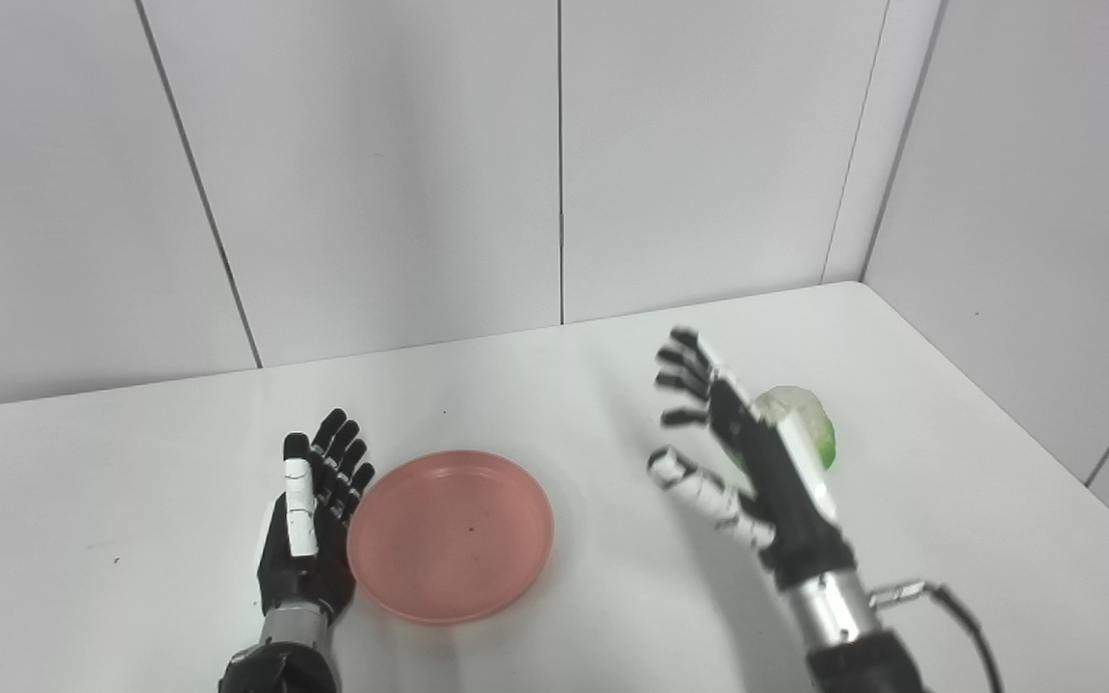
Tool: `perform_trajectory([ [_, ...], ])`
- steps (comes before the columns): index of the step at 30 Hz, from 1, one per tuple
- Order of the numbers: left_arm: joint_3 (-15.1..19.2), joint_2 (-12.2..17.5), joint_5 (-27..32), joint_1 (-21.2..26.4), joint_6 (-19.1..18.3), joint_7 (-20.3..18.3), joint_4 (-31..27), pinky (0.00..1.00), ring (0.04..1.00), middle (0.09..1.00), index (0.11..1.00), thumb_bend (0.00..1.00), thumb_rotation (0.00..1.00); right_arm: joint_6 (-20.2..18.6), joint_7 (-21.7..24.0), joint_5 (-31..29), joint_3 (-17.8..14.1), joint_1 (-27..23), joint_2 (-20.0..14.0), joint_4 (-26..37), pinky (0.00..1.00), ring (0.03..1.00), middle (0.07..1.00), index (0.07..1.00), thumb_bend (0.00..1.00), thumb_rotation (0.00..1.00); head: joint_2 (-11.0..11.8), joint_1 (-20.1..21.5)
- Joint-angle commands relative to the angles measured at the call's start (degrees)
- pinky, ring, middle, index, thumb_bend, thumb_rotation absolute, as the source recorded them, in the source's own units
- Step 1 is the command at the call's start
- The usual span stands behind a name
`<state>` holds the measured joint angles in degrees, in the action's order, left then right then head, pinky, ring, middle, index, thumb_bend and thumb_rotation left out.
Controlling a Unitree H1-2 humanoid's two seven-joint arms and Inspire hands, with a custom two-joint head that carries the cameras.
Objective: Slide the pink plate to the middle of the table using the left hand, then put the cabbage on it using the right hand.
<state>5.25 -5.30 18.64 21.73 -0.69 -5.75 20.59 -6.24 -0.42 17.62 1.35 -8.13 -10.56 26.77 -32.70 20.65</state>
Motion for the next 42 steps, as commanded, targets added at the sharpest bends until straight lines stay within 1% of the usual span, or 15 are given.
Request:
perform_trajectory([
  [1,0.1,0.2,-0.1,0.1,0.1,-0.4,0.5,1.00,0.979,0.950,0.879,0.89,0.86,-2.3,1.4,0.7,-2.1,-4.3,-2.9,1.8,0.72,0.841,0.900,0.910,0.90,0.82,0.6,0.5],
  [2,0.2,0.3,-0.1,0.1,0.1,-0.5,0.6,1.00,0.979,0.949,0.878,0.89,0.86,-3.0,1.9,0.8,-2.5,-5.2,-3.5,1.9,0.72,0.842,0.900,0.905,0.90,0.81,0.6,0.5],
  [5,0.8,0.4,0.2,0.3,0.3,-0.4,1.0,1.00,0.977,0.943,0.871,0.89,0.86,-6.3,5.5,4.7,-3.2,-9.4,-8.9,2.3,0.74,0.853,0.913,0.904,0.90,0.78,0.9,0.8],
  [6,0.9,0.5,0.2,0.4,0.4,-0.4,1.1,1.00,0.977,0.944,0.871,0.89,0.86,-7.2,6.3,6.1,-3.3,-10.5,-10.3,2.4,0.79,0.881,0.926,0.906,0.92,0.79,0.9,0.8],
  [8,1.1,0.7,0.3,0.5,0.6,-0.7,1.4,1.00,0.974,0.943,0.869,0.88,0.87,-8.6,8.0,8.5,-3.5,-12.4,-12.8,1.9,0.81,0.893,0.930,0.907,0.95,0.79,1.1,1.0],
  [11,1.4,0.9,0.3,0.5,0.5,-1.0,1.4,1.00,0.973,0.946,0.868,0.88,0.88,-10.7,11.3,10.4,-3.6,-15.9,-16.9,0.5,0.79,0.916,0.936,0.905,0.96,0.71,1.4,1.3],
  [16,1.9,0.9,0.3,0.4,0.5,-1.7,1.6,1.00,0.976,0.950,0.871,0.88,0.88,-13.5,18.2,17.6,-0.7,-21.1,-24.5,-4.4,0.80,0.962,0.967,0.873,1.00,0.65,1.4,1.4],
  [18,1.9,0.8,0.2,0.3,0.7,-1.7,1.6,1.00,0.970,0.944,0.866,0.88,0.88,-14.9,22.1,20.3,1.3,-23.3,-27.6,-7.4,0.77,0.926,0.924,0.862,1.00,0.63,1.4,1.4],
  [20,2.0,0.7,0.2,0.2,0.8,-1.9,1.5,1.00,0.970,0.944,0.867,0.88,0.88,-15.6,24.9,21.5,2.6,-24.6,-29.7,-9.9,0.76,0.914,0.914,0.858,1.00,0.60,1.4,1.3],
  [22,2.1,0.6,0.3,0.2,0.7,-1.9,1.4,1.00,0.970,0.943,0.866,0.88,0.88,-16.1,27.7,21.8,3.7,-25.7,-31.3,-12.2,0.80,0.934,0.933,0.860,1.00,0.56,1.3,1.3],
  [24,2.1,0.5,0.2,0.1,0.6,-1.9,1.3,1.00,0.969,0.941,0.864,0.88,0.88,-16.2,30.1,21.9,4.7,-26.8,-32.5,-14.7,0.85,0.960,0.956,0.865,1.00,0.54,1.3,1.3],
  [27,2.0,0.5,0.0,-0.1,0.4,-1.8,0.9,1.00,0.968,0.945,0.867,0.88,0.88,-15.7,32.9,21.4,6.2,-28.1,-33.8,-18.8,0.81,0.971,0.970,0.858,1.00,0.49,1.2,1.4],
  [29,2.1,0.3,0.1,-0.2,0.1,-1.5,0.6,1.00,0.963,0.940,0.861,0.88,0.87,-15.6,34.8,21.8,7.7,-28.6,-34.1,-20.2,0.75,0.933,0.946,0.840,1.00,0.43,1.2,1.3],
  [35,1.9,0.2,0.0,-0.6,0.1,-1.7,0.1,1.00,0.968,0.946,0.864,0.87,0.87,-15.4,41.0,22.2,12.7,-31.0,-34.9,-25.1,0.73,0.926,0.943,0.843,1.00,0.38,1.2,1.4],
  [42,2.0,0.0,-0.1,-1.0,-0.1,-1.2,-0.6,1.00,0.960,0.939,0.858,0.87,0.88,-15.0,43.5,23.4,16.1,-33.2,-34.3,-28.9,0.72,0.898,0.931,0.841,1.00,0.37,1.4,1.4],
])
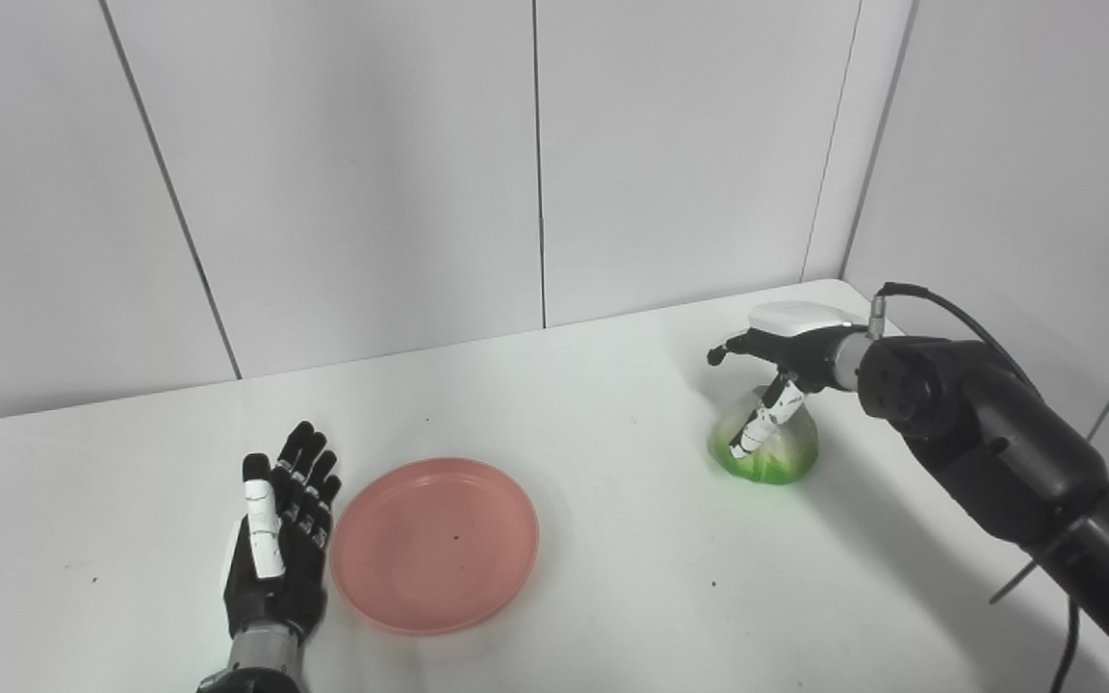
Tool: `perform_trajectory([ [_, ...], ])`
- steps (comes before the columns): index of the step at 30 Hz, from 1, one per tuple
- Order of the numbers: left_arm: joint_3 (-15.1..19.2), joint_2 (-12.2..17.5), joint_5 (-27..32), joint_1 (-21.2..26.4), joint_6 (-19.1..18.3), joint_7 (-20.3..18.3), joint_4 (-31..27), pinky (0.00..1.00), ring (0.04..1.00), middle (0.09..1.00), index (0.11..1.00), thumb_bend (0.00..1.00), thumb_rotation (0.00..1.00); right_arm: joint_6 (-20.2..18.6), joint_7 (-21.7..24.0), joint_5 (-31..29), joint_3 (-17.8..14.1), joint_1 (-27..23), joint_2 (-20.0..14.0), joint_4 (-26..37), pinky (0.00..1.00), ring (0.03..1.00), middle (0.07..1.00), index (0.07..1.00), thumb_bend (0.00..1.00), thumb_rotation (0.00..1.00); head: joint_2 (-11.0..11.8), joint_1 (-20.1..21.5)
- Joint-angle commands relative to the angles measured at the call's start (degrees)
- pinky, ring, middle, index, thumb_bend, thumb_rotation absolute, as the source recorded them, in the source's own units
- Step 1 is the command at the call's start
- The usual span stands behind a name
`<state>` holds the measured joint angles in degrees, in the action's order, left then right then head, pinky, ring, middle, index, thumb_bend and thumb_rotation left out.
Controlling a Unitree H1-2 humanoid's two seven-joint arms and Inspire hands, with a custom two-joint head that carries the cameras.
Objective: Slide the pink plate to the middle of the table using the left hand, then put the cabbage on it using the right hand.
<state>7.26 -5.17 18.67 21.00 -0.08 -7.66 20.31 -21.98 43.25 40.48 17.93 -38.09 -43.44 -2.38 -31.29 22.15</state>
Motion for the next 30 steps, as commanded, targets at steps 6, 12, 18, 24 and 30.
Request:
perform_trajectory([
  [6,0.0,-0.5,0.1,-0.5,-0.3,0.5,-0.3,1.00,0.963,0.941,0.841,0.88,0.86,1.0,0.9,-0.7,-0.1,-3.6,-1.3,-1.5,0.75,0.913,0.935,0.844,1.00,0.40,0.1,-0.6],
  [12,0.0,-0.6,0.0,-0.9,-0.2,0.7,-0.6,0.98,0.956,0.936,0.826,0.89,0.85,0.1,2.9,-1.0,1.0,-3.3,-1.9,-2.6,0.75,0.933,0.954,0.832,1.00,0.41,0.3,-0.9],
  [18,-0.1,-0.4,-0.4,-1.0,-0.3,0.9,-1.0,0.97,0.949,0.930,0.819,0.88,0.86,-1.4,5.6,2.3,3.6,-3.9,-2.4,-4.1,0.82,0.996,1.000,0.824,1.00,0.43,0.3,-0.8],
  [24,0.1,-0.1,0.0,-1.0,-0.5,0.6,-0.9,0.94,0.940,0.924,0.810,0.89,0.85,-0.9,6.3,3.7,4.3,-3.9,-2.5,-5.6,0.82,0.991,0.980,0.810,1.00,0.44,0.4,-0.6],
  [30,0.0,0.0,0.0,-0.9,-0.6,0.5,-0.8,0.95,0.939,0.924,0.811,0.89,0.85,0.7,7.3,3.3,4.8,-3.9,-2.6,-6.2,0.80,0.964,0.961,0.798,1.00,0.45,0.1,-0.6],
])
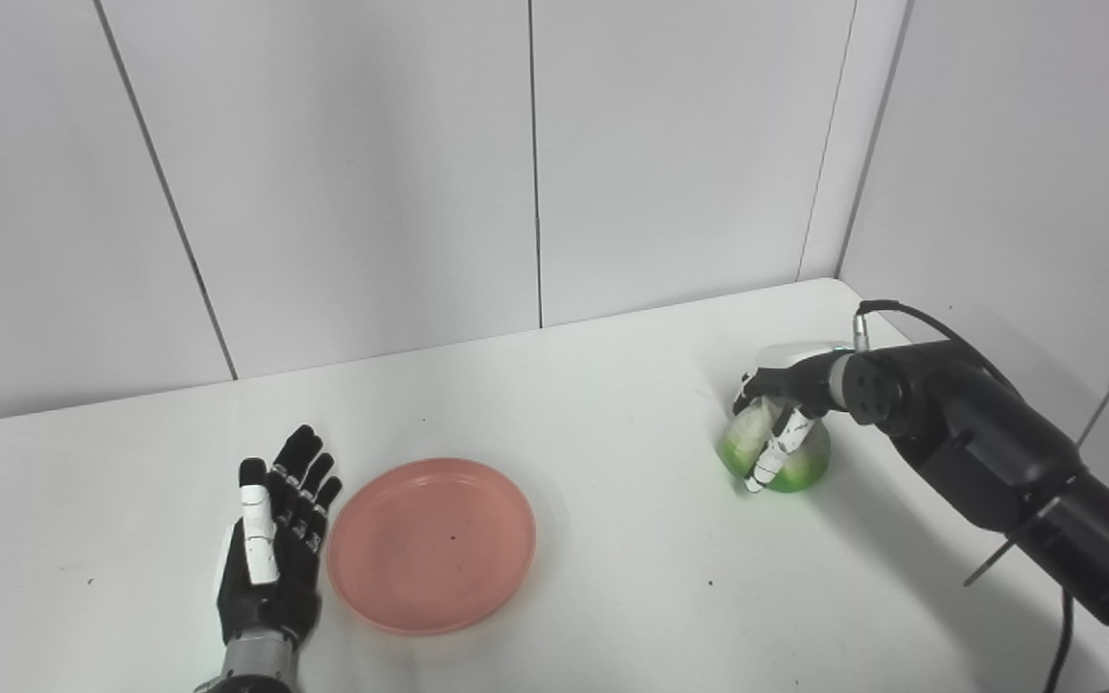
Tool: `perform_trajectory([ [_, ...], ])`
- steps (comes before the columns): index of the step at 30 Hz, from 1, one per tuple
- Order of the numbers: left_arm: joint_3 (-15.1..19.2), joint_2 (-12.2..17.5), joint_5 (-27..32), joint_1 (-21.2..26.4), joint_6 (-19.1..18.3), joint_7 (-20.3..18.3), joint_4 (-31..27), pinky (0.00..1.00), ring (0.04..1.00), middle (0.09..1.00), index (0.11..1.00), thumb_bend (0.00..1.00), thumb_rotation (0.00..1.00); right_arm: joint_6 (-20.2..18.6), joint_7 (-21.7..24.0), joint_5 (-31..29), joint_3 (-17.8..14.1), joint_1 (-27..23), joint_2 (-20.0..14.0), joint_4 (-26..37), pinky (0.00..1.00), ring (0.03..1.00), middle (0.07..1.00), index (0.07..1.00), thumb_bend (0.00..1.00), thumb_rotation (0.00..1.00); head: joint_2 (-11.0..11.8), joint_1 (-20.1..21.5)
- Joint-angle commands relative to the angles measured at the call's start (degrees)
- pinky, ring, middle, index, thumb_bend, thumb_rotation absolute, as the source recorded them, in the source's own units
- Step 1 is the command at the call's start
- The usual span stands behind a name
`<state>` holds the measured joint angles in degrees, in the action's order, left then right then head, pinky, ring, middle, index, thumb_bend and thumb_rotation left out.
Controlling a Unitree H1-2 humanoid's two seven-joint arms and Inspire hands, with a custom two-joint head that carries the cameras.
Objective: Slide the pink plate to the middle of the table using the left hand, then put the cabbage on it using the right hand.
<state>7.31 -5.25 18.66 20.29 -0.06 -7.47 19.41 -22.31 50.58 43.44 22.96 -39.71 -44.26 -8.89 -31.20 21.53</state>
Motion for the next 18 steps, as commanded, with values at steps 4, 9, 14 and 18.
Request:
perform_trajectory([
  [4,-0.1,0.1,-0.1,-0.2,-1.0,0.4,-0.1,0.95,0.935,0.919,0.802,0.90,0.85,0.8,0.3,0.7,0.1,-2.2,-1.8,-0.4,0.76,0.928,0.937,0.779,1.00,0.42,-0.2,0.0],
  [9,-0.1,0.3,-0.1,-0.2,-1.1,0.3,-0.2,0.94,0.931,0.916,0.801,0.90,0.85,-0.6,2.4,2.7,1.5,-2.2,-2.0,-0.7,0.75,0.933,0.948,0.771,1.00,0.38,-0.3,0.1],
  [14,-0.1,0.5,0.1,-0.1,-1.1,-0.1,0.2,0.94,0.929,0.918,0.798,0.90,0.84,-1.8,2.3,5.4,2.1,-0.8,-2.3,-0.3,0.51,0.744,0.923,0.745,0.98,0.13,-0.5,0.2],
  [18,-0.1,0.4,0.2,-0.1,-1.6,0.0,0.0,0.93,0.920,0.915,0.794,0.91,0.84,-0.1,-2.7,8.1,2.1,1.7,-2.4,-1.0,0.36,0.611,0.877,0.674,0.79,0.01,-0.7,0.0],
])
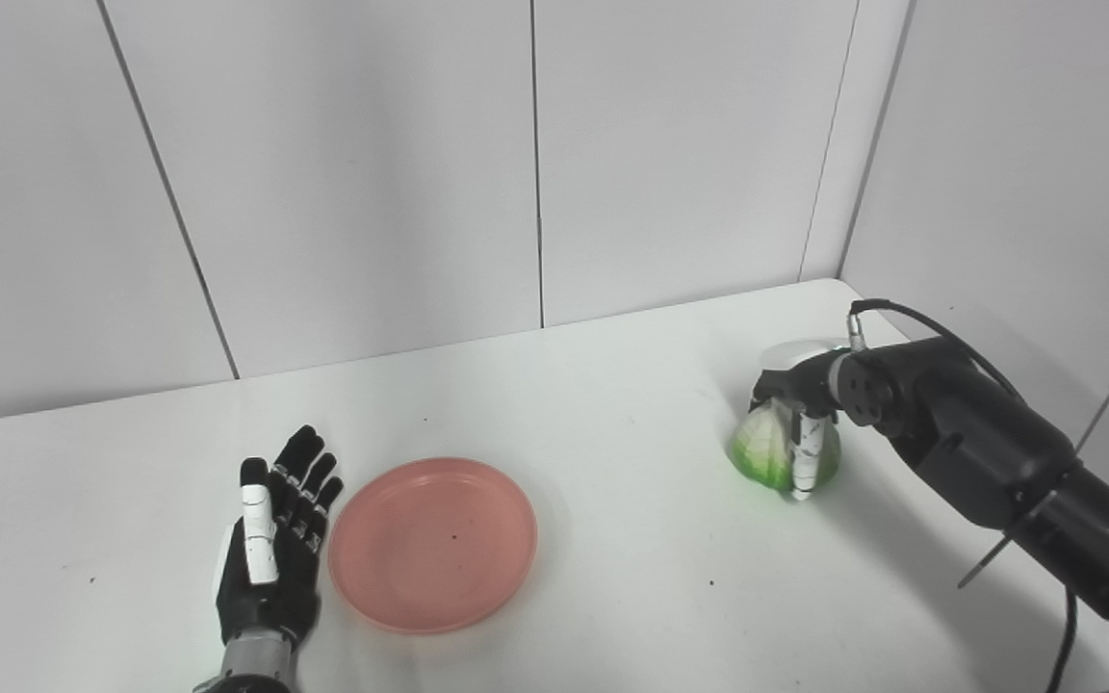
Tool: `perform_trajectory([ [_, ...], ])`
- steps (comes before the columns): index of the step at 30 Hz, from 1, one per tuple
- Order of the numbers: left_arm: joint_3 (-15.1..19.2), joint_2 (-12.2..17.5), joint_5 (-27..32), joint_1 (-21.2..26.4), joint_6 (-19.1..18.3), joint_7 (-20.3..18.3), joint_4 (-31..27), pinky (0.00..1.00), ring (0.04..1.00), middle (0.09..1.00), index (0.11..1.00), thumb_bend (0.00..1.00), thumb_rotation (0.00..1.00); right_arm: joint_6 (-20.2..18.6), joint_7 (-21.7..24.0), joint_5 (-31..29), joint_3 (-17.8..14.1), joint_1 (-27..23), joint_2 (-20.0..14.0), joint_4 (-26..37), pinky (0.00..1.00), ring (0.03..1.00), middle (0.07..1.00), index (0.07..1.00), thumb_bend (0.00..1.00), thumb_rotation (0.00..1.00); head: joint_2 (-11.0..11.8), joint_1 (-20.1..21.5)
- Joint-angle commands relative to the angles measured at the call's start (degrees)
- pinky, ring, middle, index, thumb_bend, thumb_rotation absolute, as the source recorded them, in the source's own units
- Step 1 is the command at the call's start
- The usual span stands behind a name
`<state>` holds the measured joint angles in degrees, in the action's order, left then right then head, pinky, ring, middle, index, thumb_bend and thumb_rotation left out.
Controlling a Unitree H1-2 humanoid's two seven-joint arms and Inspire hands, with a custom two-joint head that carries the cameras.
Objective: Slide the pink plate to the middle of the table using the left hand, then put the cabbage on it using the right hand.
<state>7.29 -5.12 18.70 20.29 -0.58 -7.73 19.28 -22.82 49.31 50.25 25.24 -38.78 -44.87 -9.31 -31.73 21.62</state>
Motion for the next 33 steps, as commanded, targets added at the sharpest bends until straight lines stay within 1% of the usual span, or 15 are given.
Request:
perform_trajectory([
  [1,0.0,0.3,0.1,-0.2,-1.0,0.2,0.1,0.93,0.919,0.914,0.793,0.90,0.84,1.5,-2.7,2.3,0.4,1.2,-2.0,-0.8,0.35,0.605,0.870,0.668,0.77,0.00,-0.3,-0.1],
  [2,-0.1,0.3,0.2,-0.2,-1.0,0.0,0.1,0.93,0.921,0.916,0.793,0.90,0.84,2.8,-4.2,2.8,0.7,1.6,-2.1,-1.5,0.37,0.578,0.815,0.618,0.71,0.02,-0.3,-0.1],
  [3,0.0,0.4,0.4,-0.2,-1.0,-0.2,0.0,0.93,0.924,0.917,0.793,0.90,0.84,4.0,-5.5,3.1,0.8,2.0,-2.1,-2.1,0.36,0.539,0.734,0.534,0.58,0.09,-0.3,-0.1],
  [6,0.2,0.3,0.7,-0.2,-1.3,-0.1,-0.2,0.93,0.920,0.907,0.785,0.90,0.83,5.1,-7.8,3.0,0.6,2.8,-1.9,-3.4,0.36,0.526,0.717,0.501,0.53,0.11,-0.4,-0.1],
  [10,0.2,0.3,0.8,-0.1,-1.7,0.0,-0.3,0.92,0.912,0.903,0.779,0.90,0.83,5.3,-9.0,1.4,-0.4,3.3,-1.5,-4.3,0.36,0.531,0.734,0.492,0.52,0.12,-0.5,-0.1],
  [12,0.2,0.2,0.9,0.0,-1.8,0.0,-0.4,0.91,0.908,0.899,0.773,0.90,0.82,5.5,-9.4,-0.3,-1.3,3.6,-1.3,-4.6,0.38,0.577,0.758,0.490,0.51,0.11,-0.5,-0.1],
  [17,0.2,0.3,1.3,0.0,-1.6,-0.5,-0.2,0.91,0.911,0.899,0.769,0.90,0.81,5.2,-9.5,-8.0,-6.1,4.6,-0.2,-3.6,0.36,0.525,0.738,0.491,0.51,0.11,-0.5,-0.1],
  [18,0.2,0.3,1.4,0.1,-1.5,-0.7,-0.1,0.91,0.914,0.901,0.768,0.90,0.81,5.2,-9.6,-9.3,-6.9,4.8,-0.1,-3.2,0.34,0.488,0.742,0.488,0.51,0.05,-0.5,-0.1],
  [21,0.1,0.4,1.4,0.0,-1.7,-0.6,-0.2,0.91,0.914,0.901,0.765,0.90,0.81,3.7,-8.5,-11.6,-8.2,4.7,0.2,-1.4,0.37,0.468,0.742,0.487,0.51,0.00,-0.7,-0.3],
  [23,0.0,0.3,1.1,-0.1,-1.9,-0.2,-0.4,0.91,0.906,0.894,0.762,0.90,0.81,3.4,-7.3,-12.8,-8.3,3.9,0.0,0.5,0.36,0.413,0.530,0.528,0.51,0.00,-0.8,-0.4],
  [26,0.0,0.2,1.1,-0.1,-1.8,0.0,-0.4,0.91,0.902,0.893,0.760,0.89,0.82,3.3,-4.7,-14.4,-8.1,1.8,-0.4,3.2,0.35,0.396,0.496,0.544,0.51,0.00,-0.8,-0.6],
  [28,-0.1,0.2,1.0,0.0,-1.6,-0.1,-0.1,0.92,0.904,0.896,0.763,0.90,0.81,3.3,-3.2,-14.6,-7.7,-0.2,-0.7,5.2,0.30,0.439,0.483,0.509,0.52,0.00,-0.8,-0.7],
  [30,-0.2,0.0,0.8,0.1,-1.4,0.0,0.1,0.92,0.904,0.898,0.763,0.90,0.81,3.2,-1.8,-14.0,-7.1,-2.3,-0.8,7.1,0.33,0.452,0.494,0.495,0.52,0.00,-0.8,-0.9],
  [31,-0.3,-0.1,0.7,0.1,-1.3,0.1,0.1,0.92,0.903,0.896,0.758,0.90,0.81,3.0,-1.2,-13.7,-6.8,-3.2,-0.8,7.9,0.38,0.461,0.677,0.493,0.51,0.00,-0.8,-0.9],
  [33,-0.5,-0.3,0.5,0.1,-1.1,0.2,0.2,0.92,0.902,0.895,0.756,0.90,0.82,2.5,0.2,-13.3,-6.5,-5.5,-0.6,9.6,0.40,0.465,0.747,0.492,0.51,0.00,-0.8,-1.1],
])
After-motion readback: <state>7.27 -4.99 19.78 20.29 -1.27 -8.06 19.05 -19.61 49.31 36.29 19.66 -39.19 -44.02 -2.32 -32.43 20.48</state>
